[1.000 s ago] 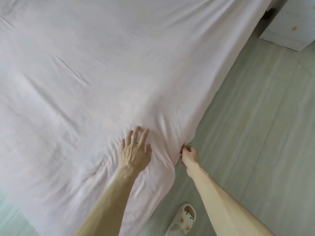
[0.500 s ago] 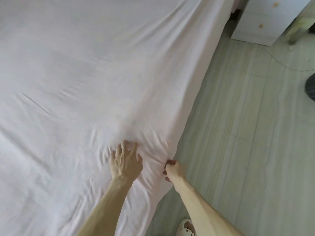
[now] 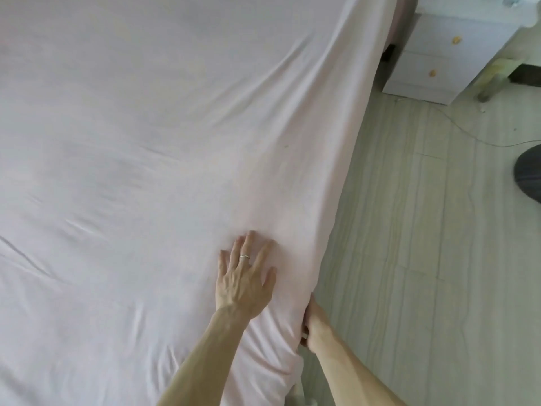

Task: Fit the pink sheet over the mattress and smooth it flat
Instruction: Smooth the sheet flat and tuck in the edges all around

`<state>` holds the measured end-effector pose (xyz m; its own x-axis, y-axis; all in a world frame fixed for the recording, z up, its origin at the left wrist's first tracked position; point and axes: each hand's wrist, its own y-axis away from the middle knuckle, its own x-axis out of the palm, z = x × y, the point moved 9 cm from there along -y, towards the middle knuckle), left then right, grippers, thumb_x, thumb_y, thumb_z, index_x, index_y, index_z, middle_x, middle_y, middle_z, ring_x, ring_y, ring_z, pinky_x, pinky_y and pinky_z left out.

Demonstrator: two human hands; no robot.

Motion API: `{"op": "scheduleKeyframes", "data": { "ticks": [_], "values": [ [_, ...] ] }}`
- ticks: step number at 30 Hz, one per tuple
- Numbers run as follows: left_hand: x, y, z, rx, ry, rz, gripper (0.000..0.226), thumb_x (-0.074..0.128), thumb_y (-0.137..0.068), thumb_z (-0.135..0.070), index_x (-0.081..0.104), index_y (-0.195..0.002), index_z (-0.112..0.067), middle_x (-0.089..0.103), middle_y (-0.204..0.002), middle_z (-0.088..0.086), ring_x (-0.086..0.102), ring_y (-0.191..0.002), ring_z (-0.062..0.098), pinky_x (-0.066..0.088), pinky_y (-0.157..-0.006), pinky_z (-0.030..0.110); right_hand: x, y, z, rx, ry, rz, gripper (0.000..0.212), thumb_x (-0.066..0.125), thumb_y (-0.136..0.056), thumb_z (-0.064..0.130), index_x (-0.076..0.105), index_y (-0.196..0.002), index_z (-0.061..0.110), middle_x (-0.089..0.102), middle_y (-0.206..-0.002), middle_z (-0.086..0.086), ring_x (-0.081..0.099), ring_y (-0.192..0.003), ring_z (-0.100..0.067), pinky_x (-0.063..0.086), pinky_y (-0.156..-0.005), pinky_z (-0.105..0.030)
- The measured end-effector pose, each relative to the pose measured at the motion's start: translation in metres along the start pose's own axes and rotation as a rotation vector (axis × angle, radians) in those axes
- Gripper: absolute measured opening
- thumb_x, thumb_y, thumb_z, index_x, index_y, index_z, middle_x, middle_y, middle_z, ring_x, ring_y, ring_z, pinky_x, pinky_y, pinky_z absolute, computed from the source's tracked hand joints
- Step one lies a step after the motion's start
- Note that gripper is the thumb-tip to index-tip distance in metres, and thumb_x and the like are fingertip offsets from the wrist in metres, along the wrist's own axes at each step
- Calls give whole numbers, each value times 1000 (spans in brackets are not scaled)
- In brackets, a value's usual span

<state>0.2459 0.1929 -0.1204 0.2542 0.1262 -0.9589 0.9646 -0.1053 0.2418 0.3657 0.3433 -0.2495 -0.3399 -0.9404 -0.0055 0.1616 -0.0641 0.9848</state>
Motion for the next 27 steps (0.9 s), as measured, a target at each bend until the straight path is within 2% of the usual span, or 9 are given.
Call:
{"op": "scheduleKeyframes", "data": {
  "ticks": [4, 6, 10, 14, 18, 21, 23, 24, 27],
  "values": [
    [18, -22, -7, 8, -23, 24, 66, 24, -95, -63, 5, -155, -43, -8, -165, 0, -7, -152, 28, -7, -115, 60, -8, -28, 34, -137, -36, -107, 53, 48, -93, 59, 72, -101, 12, 76, -92, -9, 71, -84, -29, 54, -66, -35],
    [30, -22, -6, -23, -53, 20, 68, 22, -95, -64, 2, -155, -41, -10, -165, 1, -10, -151, 29, -10, -114, 61, -8, -39, 51, -154, -25, -120, 49, 49, -92, 61, 72, -93, 17, 76, -87, -6, 70, -78, -27, 47, -60, -30],
    [36, -23, -8, -9, -85, -20, 69, 28, -95, -63, 9, -156, -38, 0, -166, 4, 1, -152, 31, -1, -114, 64, -20, -57, 80, -191, 17, -199, 13, 62, -89, 17, 66, -84, 6, 64, -69, -8, 54, -56, -21, 40, -51, -25],
    [30, -26, -12, 0, -102, -48, 69, 37, -92, -62, 27, -154, -34, 19, -163, 9, 17, -149, 36, 7, -113, 63, -44, -59, 90, -181, 167, -351, 22, 49, -94, 12, 66, -94, -1, 68, -87, -16, 60, -76, -27, 44, -62, -29],
    [2, -46, -26, 29, -67, -197, 50, 51, -90, -48, 57, -133, -24, 49, -139, 14, 50, -125, 35, 35, -99, 53, -72, -62, 100, -131, 53, -464, 32, 39, -96, 2, 61, -115, -12, 66, -116, -21, 64, -104, -35, 45, -74, -35],
    [-1, -66, -39, -17, -18, -193, 48, 52, -92, -45, 52, -138, -28, 42, -148, 8, 41, -136, 29, 30, -106, 56, -77, -49, 130, -244, 59, -523, 37, 38, -104, 19, 64, -111, -7, 67, -109, -19, 62, -106, -35, 39, -77, -32],
    [3, -76, -47, -50, 28, -156, 53, 47, -94, -46, 41, -146, -34, 29, -157, 3, 27, -145, 25, 19, -114, 59, -86, -47, 145, -346, 127, -537, 53, 34, -105, 37, 67, -97, -4, 67, -90, -18, 62, -102, -39, 40, -78, -34],
    [7, -81, -53, -63, 44, -127, 55, 45, -95, -46, 36, -149, -37, 22, -160, 1, 21, -148, 23, 13, -116, 59, -95, -48, 144, -340, 155, -539, 59, 32, -105, 40, 68, -98, -5, 68, -90, -18, 62, -103, -39, 41, -80, -36],
    [8, -90, -59, -32, 19, -79, 57, 38, -97, -49, 26, -152, -42, 10, -165, -2, 7, -152, 23, 5, -118, 58, -108, -57, 134, -218, 294, -556, 63, 23, -107, 36, 64, -116, -11, 63, -121, -30, 56, -119, -43, 41, -99, -40]
  ]
}}
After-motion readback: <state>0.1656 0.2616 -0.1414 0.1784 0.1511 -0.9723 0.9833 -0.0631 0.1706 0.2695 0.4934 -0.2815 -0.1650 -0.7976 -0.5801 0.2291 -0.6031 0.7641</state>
